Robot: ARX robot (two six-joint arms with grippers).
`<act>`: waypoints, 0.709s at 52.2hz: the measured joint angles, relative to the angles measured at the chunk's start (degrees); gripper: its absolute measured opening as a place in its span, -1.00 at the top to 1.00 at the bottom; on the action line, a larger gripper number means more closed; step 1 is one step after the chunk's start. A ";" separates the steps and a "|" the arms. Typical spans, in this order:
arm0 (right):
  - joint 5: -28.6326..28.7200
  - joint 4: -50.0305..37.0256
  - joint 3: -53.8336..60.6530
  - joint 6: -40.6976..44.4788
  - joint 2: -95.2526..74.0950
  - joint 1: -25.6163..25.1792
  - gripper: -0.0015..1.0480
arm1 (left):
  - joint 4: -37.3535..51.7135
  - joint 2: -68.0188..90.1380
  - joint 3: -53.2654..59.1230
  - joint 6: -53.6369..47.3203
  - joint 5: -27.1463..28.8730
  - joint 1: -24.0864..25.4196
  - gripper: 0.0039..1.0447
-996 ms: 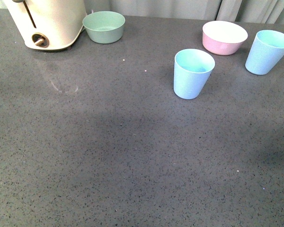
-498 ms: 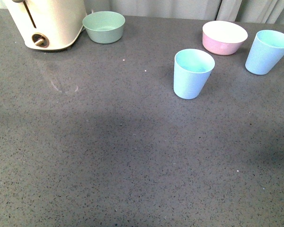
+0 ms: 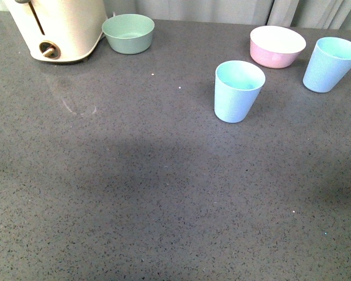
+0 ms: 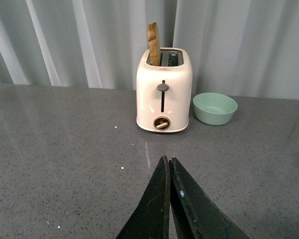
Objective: Stack blue cups with both arms
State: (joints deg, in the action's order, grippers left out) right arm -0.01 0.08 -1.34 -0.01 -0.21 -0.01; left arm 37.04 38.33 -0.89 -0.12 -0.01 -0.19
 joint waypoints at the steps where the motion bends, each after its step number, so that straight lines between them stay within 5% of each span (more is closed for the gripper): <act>1: 0.00 0.00 0.00 0.00 0.00 0.00 -0.83 | -0.76 -0.83 0.00 0.00 -0.02 0.00 0.97; 37: 0.00 0.00 0.00 0.00 0.00 0.00 -0.83 | -22.67 -23.98 0.04 0.02 0.00 0.00 0.97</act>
State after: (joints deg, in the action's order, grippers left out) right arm -0.01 0.08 -1.34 -0.01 -0.21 -0.01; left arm 14.37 14.35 -0.84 -0.10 -0.01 -0.19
